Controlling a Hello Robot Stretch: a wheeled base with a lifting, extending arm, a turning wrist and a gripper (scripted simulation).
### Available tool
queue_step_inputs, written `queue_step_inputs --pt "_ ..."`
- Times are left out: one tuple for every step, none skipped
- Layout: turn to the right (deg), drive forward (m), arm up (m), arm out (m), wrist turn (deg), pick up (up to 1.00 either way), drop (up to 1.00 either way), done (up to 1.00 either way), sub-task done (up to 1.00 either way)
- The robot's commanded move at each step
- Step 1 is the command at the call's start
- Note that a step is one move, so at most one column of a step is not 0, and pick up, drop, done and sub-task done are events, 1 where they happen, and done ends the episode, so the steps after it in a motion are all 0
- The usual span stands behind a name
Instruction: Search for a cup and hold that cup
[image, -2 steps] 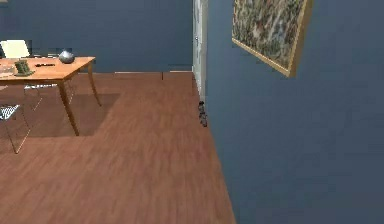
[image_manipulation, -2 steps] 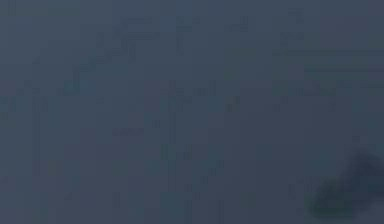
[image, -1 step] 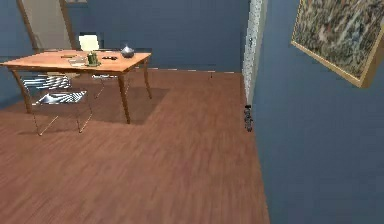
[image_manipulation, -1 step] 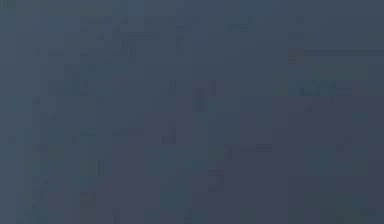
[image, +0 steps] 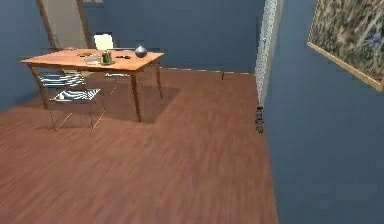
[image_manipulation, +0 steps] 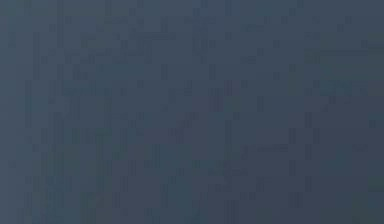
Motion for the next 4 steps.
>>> queue_step_inputs --pt "0.0 1.00 0.00 0.00 0.0 0.00 0.00 0.00 0.00" --pt "0.0 1.00 0.00 0.00 0.0 0.00 0.00 0.00 0.00" --pt "0.0 1.00 0.00 0.00 0.0 0.00 0.00 0.00 0.00" --pt "0.0 0.35 0.00 0.00 0.0 0.00 0.00 0.00 0.00"
